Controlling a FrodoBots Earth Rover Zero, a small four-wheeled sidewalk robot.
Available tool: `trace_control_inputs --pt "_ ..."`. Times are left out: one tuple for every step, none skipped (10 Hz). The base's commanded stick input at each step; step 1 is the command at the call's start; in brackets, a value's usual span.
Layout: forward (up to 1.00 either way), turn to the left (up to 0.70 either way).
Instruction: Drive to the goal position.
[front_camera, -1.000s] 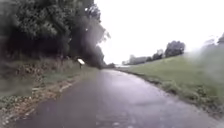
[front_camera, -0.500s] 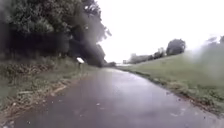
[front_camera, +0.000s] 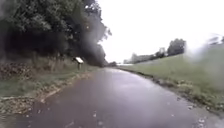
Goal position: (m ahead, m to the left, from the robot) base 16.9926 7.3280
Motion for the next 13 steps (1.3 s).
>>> trace_control_inputs --pt "0.70 0.00" --pt "0.70 0.00" --pt "0.70 0.00" --pt "0.70 0.00" --pt "0.70 0.00" --pt "0.70 0.00" --pt "0.70 0.00" --pt "0.70 0.00" --pt "0.70 0.00" --pt "0.70 0.00" --pt "0.70 0.00" --pt "0.70 0.00" --pt "0.70 0.00"
